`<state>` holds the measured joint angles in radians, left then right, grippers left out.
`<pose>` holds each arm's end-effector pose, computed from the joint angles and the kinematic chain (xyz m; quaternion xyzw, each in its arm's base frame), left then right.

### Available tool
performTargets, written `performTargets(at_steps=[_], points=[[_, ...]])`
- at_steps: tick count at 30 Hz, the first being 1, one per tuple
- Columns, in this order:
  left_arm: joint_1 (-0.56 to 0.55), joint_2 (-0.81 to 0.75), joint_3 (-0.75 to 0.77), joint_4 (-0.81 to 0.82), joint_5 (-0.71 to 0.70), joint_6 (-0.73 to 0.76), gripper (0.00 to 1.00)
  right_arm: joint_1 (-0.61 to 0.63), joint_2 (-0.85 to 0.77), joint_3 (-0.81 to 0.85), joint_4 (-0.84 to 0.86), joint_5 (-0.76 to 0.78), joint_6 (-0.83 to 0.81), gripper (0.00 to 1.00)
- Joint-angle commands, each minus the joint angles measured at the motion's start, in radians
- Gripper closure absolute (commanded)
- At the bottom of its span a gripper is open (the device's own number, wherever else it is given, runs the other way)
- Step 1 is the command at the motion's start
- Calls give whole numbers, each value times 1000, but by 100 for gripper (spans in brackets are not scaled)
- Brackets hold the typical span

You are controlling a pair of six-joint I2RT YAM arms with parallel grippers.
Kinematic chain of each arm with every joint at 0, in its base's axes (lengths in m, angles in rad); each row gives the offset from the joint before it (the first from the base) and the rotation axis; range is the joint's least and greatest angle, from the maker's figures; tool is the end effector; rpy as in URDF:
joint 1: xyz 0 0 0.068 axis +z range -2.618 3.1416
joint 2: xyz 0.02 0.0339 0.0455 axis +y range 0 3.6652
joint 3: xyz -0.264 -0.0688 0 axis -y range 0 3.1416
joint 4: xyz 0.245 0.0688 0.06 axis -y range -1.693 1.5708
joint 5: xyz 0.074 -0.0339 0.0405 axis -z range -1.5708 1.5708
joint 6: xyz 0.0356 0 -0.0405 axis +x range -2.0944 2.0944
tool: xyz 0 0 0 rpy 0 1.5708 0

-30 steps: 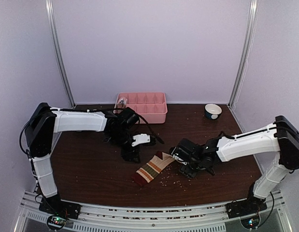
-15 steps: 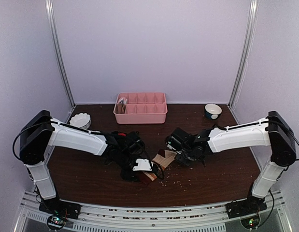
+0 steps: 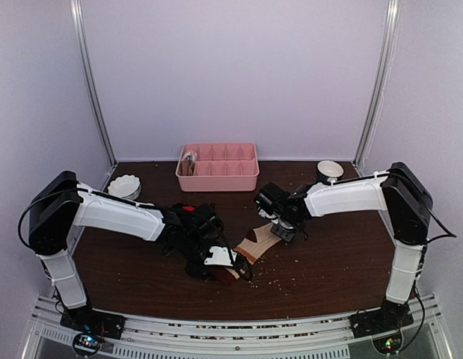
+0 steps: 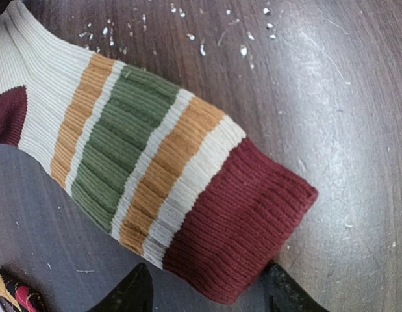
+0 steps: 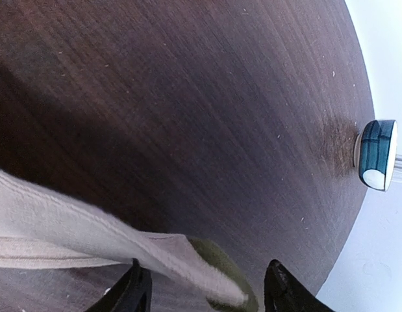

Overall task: Roll the socks
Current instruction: Adjust the sock at the center of the board, then move the sock to the center of the board.

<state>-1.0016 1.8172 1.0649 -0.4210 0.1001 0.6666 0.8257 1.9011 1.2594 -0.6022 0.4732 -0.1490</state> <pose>0.1838 -0.2939 0.1450 0.7318 0.6505 -0.0812 0.1863 0.2640 0.2622 0.1646 -0.4155 0.8654 -0.1657 0.2260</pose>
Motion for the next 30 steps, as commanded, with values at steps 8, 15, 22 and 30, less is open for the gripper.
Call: performTargets(at_steps=[8, 15, 22, 30], points=[[4, -57, 23, -253, 67, 2, 38, -63, 86, 240, -27, 83, -15, 32], [66, -167, 66, -296, 86, -66, 34, -69, 8, 287, -39, -47, 147, 0], [250, -286, 109, -316, 68, -129, 31, -39, -109, 100, 11, -268, 378, 18], [402, -446, 52, -335, 6, -98, 32, -14, 31, 75, 0, -310, 517, 77]])
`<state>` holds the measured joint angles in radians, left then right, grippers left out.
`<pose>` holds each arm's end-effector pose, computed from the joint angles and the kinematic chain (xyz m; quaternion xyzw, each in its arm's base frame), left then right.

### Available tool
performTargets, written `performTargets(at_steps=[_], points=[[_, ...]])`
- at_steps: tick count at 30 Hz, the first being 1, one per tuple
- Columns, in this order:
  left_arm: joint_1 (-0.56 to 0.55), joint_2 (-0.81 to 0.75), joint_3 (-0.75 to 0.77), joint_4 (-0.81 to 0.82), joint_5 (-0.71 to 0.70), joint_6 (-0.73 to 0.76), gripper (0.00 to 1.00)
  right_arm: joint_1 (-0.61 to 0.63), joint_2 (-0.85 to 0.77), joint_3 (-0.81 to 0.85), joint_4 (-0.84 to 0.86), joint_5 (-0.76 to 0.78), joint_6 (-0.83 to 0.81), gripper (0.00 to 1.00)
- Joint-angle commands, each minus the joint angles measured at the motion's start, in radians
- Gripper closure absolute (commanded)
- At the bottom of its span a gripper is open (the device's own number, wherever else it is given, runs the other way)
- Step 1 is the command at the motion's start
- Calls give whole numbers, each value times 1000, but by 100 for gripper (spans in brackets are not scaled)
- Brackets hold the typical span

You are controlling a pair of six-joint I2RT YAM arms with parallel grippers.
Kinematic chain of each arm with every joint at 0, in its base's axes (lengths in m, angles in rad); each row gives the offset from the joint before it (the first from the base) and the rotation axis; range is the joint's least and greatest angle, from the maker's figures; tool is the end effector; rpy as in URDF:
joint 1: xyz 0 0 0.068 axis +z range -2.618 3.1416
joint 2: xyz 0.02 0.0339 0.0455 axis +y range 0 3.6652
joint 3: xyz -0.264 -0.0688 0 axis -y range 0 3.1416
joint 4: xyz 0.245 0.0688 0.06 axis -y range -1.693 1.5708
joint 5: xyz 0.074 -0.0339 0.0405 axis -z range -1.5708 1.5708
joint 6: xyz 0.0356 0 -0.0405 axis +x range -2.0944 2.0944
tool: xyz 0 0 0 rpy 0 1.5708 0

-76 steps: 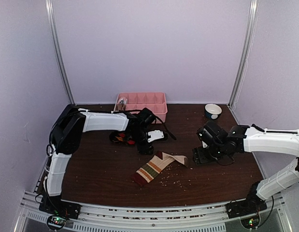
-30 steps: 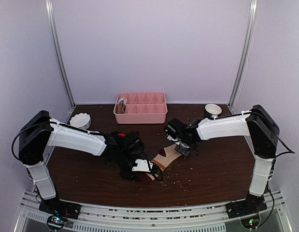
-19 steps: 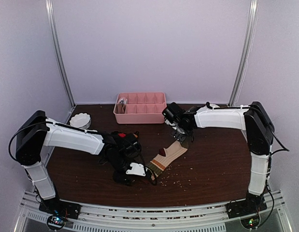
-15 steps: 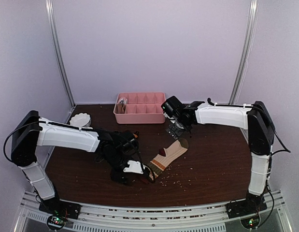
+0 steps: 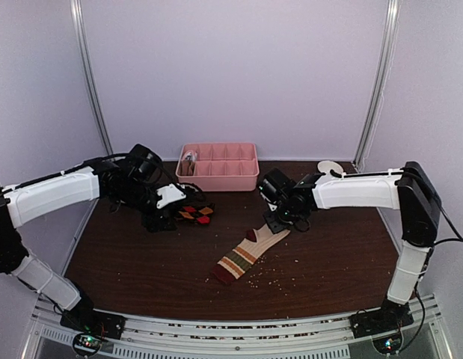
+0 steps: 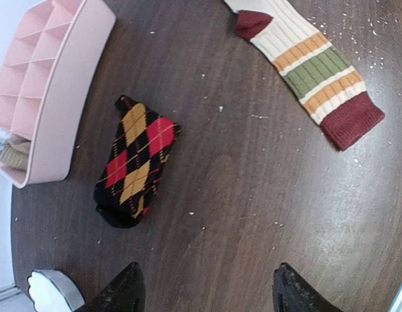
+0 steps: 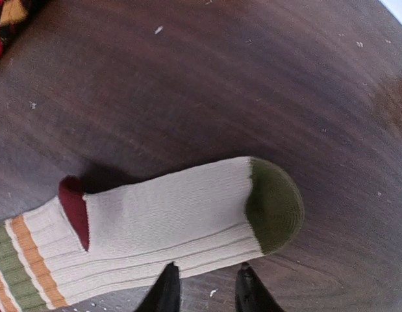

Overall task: Roll the socks
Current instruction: Move the sock to the center of the board.

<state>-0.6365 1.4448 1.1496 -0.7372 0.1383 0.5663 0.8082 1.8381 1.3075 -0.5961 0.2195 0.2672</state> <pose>0.2341 -0.1791 0.2677 0.5593 0.7826 -0.0759 0.2628 0.2668 0.2680 0.1977 -0.2358 0.9408 0.0203 0.2427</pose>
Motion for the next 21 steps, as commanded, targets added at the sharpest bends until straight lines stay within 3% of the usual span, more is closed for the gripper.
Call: performTargets(at_steps=[1, 5, 12, 14, 17, 18, 19, 20, 21], points=[[48, -97, -48, -12, -40, 3, 32, 4, 127, 52, -18, -72, 107, 80], [85, -180, -99, -8, -29, 8, 31, 8, 240, 164, -53, -129, 122, 87], [111, -255, -168, -25, -1, 33, 30, 8, 399, 382, -83, -194, 118, 89], [110, -265, -186, -31, 39, 43, 29, 10, 430, 446, -86, -214, 129, 83], [103, -248, -192, -54, 125, 69, 28, 10, 407, 484, -50, -182, 119, 85], [93, -235, -190, -61, 149, 73, 28, 8, 395, 502, -62, -189, 118, 81], [72, -216, -186, -72, 164, 79, 12, 9, 376, 507, -78, -188, 109, 71], [44, -194, -179, -81, 166, 82, 8, 13, 346, 487, -80, -174, 103, 55], [11, -170, -175, -82, 162, 81, 8, 20, 307, 450, -67, -159, 97, 47]])
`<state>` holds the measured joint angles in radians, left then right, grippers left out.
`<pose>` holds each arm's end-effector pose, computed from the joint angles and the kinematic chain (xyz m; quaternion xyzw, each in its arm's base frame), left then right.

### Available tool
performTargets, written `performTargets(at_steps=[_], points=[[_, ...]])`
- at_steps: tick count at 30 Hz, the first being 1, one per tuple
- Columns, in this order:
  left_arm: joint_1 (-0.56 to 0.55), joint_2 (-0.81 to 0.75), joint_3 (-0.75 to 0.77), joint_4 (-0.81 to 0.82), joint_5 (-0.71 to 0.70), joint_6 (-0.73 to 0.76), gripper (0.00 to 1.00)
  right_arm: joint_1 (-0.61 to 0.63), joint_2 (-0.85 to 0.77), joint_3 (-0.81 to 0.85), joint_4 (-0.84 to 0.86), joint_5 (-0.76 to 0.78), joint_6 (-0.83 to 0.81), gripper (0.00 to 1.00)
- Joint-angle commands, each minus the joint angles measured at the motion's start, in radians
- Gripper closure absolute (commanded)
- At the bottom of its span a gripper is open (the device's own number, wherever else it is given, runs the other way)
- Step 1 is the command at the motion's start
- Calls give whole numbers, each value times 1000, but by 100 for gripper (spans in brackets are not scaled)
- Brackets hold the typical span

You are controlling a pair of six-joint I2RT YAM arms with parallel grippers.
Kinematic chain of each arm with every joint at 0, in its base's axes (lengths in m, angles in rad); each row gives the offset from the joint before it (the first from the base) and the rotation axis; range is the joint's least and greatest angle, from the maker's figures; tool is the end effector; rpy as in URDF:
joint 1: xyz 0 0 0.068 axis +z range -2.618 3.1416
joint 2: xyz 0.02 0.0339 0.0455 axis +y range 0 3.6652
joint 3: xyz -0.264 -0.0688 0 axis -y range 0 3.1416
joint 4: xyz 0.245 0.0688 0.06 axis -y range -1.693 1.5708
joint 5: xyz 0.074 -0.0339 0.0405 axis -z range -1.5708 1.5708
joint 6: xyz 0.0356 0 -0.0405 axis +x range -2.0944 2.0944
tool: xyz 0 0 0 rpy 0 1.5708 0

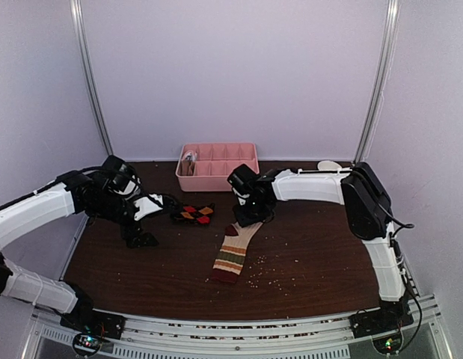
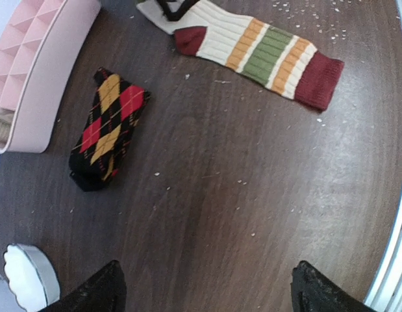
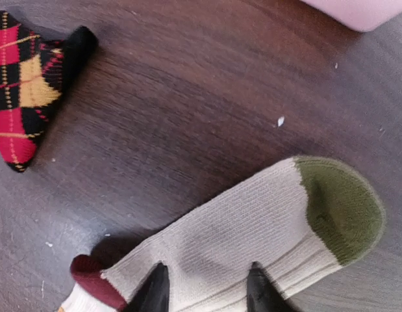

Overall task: Roll the socks
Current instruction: Move the sock to the center of the board.

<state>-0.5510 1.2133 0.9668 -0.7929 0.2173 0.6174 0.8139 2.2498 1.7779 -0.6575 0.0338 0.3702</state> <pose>0.1962 -0.1296 0.2654 0.5528 0.7844 -0.0959 0.2644 0.3292 0.3467 0.1619 -0.2111 0.9525 0.1085 0.1908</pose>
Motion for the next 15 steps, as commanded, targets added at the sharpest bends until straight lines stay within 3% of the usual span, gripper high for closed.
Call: performTargets(at_steps=[1, 2, 4, 9, 11, 14, 15], points=[[-110, 89, 12, -23, 83, 29, 7, 19, -172, -83, 25, 37, -14, 40], [-146, 115, 14, -12, 85, 29, 7, 24, -225, -158, 60, 56, -17, 33], [-222, 177, 20, 22, 83, 14, 7, 36, -364, -330, 168, 97, -15, 2], [-359, 349, 65, 129, 103, -44, 15, 46, -736, -821, 568, 226, 78, 0], [-363, 392, 85, 167, 152, -63, 21, 13, -804, -919, 639, 206, 162, 0], [-361, 425, 95, 198, 156, -61, 24, 1, -844, -1012, 709, 82, 144, 0], [-357, 424, 97, 202, 156, -61, 24, 53, -870, -1034, 712, 161, 128, 0]])
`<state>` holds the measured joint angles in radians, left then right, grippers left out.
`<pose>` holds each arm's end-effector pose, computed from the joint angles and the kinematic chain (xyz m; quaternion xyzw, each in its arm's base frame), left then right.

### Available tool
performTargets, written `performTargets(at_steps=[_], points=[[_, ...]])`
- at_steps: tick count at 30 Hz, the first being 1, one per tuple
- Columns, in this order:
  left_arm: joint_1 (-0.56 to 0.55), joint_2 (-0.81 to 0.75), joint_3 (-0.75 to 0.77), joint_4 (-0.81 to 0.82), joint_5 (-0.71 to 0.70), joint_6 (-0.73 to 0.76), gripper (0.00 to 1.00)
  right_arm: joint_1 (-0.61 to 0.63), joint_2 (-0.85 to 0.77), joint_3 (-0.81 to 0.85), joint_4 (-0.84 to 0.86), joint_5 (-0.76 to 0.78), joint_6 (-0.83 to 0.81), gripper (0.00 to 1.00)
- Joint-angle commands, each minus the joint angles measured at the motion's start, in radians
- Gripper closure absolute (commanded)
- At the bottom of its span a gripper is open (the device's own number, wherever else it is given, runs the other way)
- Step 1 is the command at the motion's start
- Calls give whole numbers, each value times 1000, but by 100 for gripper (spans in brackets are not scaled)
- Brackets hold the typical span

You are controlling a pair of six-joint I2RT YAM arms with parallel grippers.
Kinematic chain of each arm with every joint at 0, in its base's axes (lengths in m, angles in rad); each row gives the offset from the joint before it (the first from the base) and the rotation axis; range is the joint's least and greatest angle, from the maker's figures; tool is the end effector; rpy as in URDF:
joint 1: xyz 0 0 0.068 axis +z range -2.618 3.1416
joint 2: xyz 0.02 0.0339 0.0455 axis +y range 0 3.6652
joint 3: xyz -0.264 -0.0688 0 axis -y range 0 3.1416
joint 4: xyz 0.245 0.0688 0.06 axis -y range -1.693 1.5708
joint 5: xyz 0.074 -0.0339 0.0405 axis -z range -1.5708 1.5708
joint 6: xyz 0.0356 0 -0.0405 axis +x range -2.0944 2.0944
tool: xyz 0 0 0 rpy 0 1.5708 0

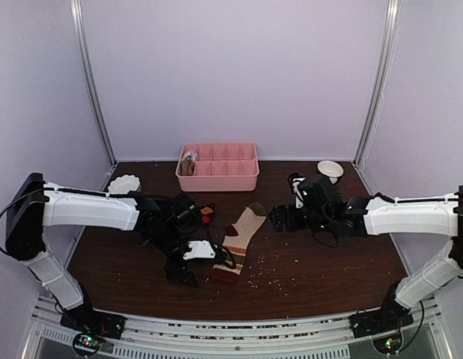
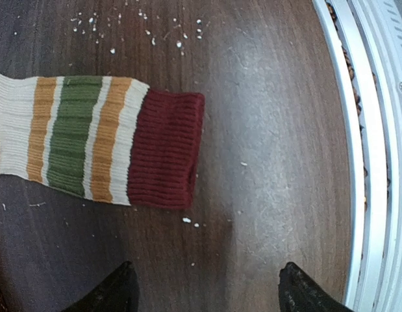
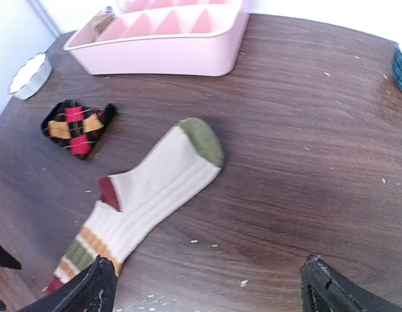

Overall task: Roll the socks
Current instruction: Roll the sock at the center of the board.

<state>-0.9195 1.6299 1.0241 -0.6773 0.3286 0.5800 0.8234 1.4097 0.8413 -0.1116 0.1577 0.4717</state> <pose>0.1738 -0.2469 0.1836 0.6825 0.6986 -0.1834 0.1120 0.2089 0.2172 0.2241 -0.1240 0.8917 0.2024 0.3854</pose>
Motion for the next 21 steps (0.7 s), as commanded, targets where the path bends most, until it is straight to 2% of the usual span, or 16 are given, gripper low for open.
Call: performTargets(at_steps=[1, 3, 5, 8, 10, 13, 17, 21], points=[[19, 0, 38, 87, 58, -25, 24, 120, -48, -112, 161, 151, -2, 0], [30, -24, 31, 78, 84, -24, 22, 240, -44, -140, 189, 270, -69, 0], [40, -54, 19, 73, 86, -24, 21, 323, -17, -169, 261, 217, -145, 0], [95, -86, 5, 61, 110, -32, 19, 435, 53, -175, 348, 221, -261, 0], [152, -87, 8, 39, 146, -32, 19, 493, 131, -146, 394, 213, -345, 5], [210, -85, 9, 6, 171, -23, 18, 539, 262, -43, 337, 175, -419, 16], [212, -95, 4, -38, 168, -6, 17, 541, 353, 12, 347, 109, -477, 35], [212, -98, 13, -73, 148, 8, 17, 523, 398, 22, 354, 71, -495, 42]])
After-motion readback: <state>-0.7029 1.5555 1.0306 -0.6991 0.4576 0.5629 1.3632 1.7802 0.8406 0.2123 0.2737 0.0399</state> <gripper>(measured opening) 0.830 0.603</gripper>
